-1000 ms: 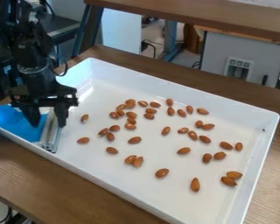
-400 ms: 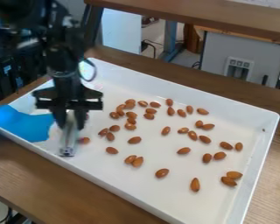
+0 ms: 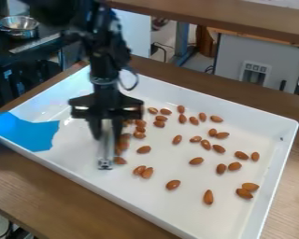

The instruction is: Sweep into pile

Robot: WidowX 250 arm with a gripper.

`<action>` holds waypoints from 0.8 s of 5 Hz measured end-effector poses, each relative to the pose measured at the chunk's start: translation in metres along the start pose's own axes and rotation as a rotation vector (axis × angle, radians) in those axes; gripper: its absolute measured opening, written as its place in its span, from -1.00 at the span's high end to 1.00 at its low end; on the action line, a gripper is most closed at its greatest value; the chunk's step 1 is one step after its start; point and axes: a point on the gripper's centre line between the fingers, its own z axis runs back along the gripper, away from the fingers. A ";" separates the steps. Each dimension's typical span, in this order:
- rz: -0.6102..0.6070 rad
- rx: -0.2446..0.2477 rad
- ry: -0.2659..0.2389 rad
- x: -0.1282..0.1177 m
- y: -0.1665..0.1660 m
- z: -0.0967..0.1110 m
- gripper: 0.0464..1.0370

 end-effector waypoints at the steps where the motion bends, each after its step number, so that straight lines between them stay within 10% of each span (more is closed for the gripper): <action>1: 0.024 -0.004 0.022 -0.003 -0.029 0.000 0.35; 4: 0.028 -0.051 0.022 -0.023 -0.139 0.000 0.35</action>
